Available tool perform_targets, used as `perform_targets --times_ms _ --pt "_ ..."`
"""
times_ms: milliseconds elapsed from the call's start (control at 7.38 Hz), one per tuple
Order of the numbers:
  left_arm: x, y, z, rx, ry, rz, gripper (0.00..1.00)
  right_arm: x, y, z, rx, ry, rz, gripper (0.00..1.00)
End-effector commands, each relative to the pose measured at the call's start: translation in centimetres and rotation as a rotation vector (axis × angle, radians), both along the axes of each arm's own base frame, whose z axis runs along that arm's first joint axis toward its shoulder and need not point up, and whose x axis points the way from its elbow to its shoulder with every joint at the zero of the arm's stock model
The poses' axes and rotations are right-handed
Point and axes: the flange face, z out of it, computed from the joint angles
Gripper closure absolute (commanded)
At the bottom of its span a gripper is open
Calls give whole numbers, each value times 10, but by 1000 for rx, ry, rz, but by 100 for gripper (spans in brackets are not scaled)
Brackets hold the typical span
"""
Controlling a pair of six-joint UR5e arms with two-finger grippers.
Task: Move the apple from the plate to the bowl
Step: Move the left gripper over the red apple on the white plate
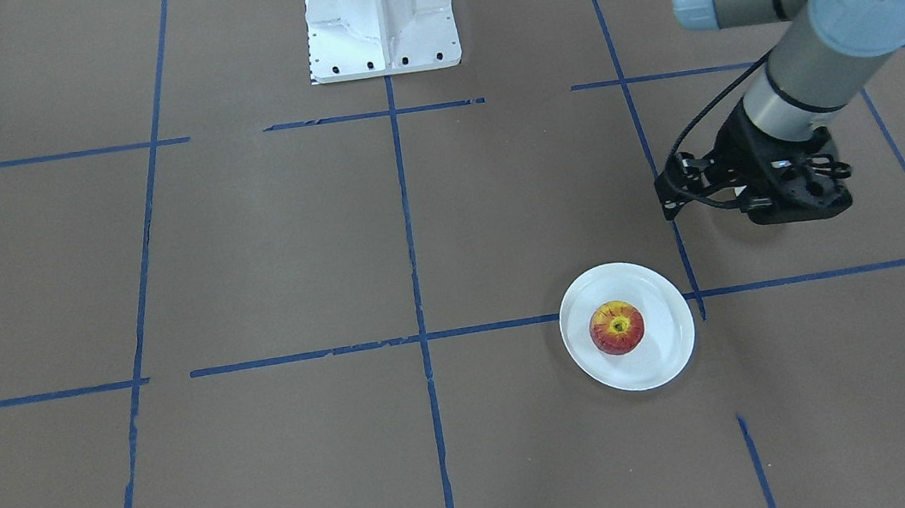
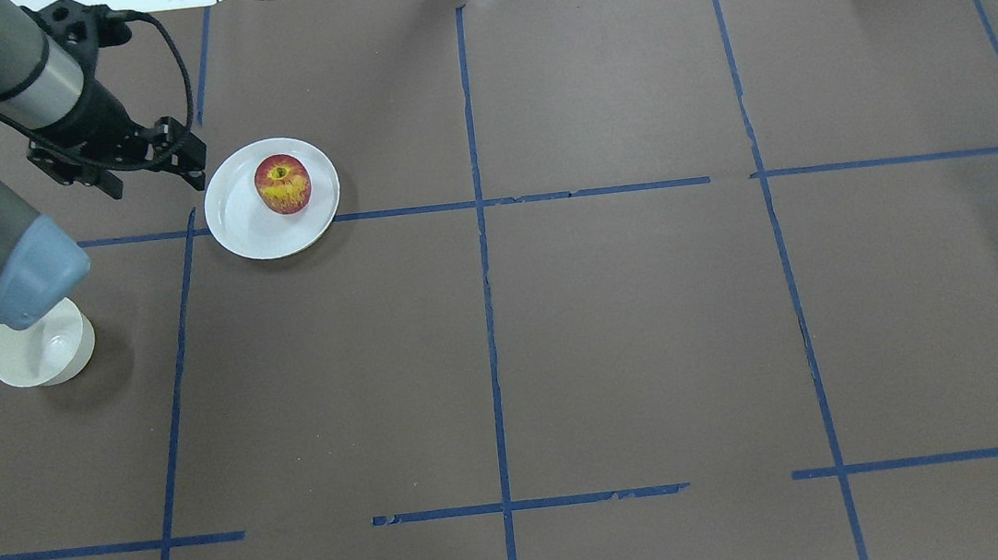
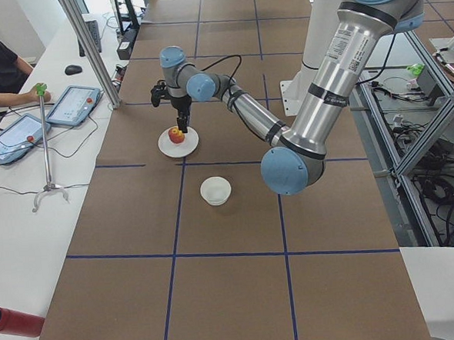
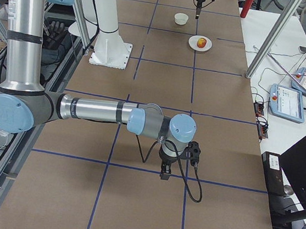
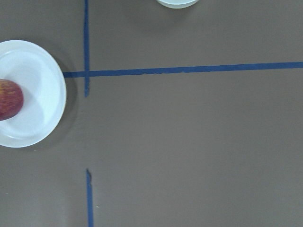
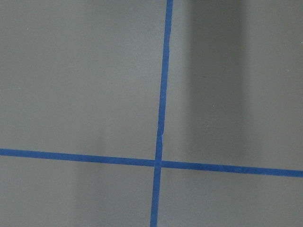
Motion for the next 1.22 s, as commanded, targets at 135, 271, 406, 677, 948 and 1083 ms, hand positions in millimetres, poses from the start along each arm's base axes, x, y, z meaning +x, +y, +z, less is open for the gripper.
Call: perform_targets --times_ms 135,271,406,677,948,1083 --pt "80 4 15 -11 57 -58 0 0 0 0 0 0 0 0" --pt "99 -12 13 -28 42 -57 0 0 0 0 0 0 0 0" --pt "114 -31 10 -29 13 -75 0 0 0 0 0 0 0 0" --pt "130 -51 12 -39 -26 -85 0 0 0 0 0 0 0 0" --pt "130 -59 22 -38 -49 -99 0 0 0 0 0 0 0 0" --pt "131 -61 27 -45 -55 -100 0 0 0 0 0 0 0 0"
